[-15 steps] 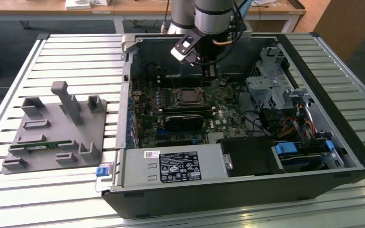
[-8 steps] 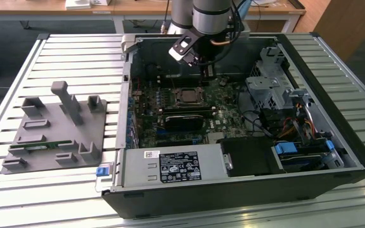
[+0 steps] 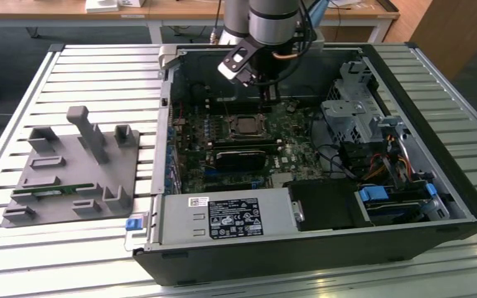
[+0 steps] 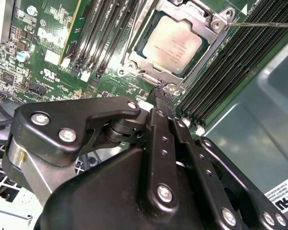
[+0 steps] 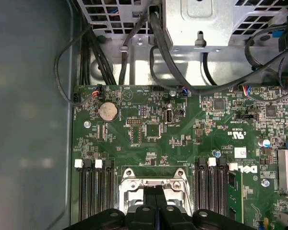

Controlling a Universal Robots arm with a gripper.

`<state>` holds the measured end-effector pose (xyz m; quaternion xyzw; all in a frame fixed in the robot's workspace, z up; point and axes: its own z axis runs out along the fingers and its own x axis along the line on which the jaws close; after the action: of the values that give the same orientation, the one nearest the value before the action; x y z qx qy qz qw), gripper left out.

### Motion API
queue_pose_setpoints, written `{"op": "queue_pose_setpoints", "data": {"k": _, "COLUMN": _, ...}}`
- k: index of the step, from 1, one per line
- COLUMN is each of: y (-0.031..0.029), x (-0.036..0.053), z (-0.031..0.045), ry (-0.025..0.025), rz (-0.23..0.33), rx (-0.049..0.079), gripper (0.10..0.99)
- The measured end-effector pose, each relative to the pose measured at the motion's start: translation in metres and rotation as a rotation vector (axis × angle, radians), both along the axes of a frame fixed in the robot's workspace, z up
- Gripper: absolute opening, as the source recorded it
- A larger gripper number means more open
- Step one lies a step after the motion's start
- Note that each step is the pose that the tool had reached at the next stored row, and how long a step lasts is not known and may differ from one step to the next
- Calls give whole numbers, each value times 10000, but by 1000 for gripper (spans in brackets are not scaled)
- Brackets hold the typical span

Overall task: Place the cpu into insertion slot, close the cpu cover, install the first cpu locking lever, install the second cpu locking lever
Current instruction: 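Close the cpu cover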

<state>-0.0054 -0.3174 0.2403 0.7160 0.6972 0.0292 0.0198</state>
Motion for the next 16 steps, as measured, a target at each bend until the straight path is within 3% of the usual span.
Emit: {"op": "queue_pose_setpoints", "data": {"k": 16, "y": 0, "x": -138, "z": -5, "ry": -9, "rz": 1, "rx": 2, "gripper": 106}}
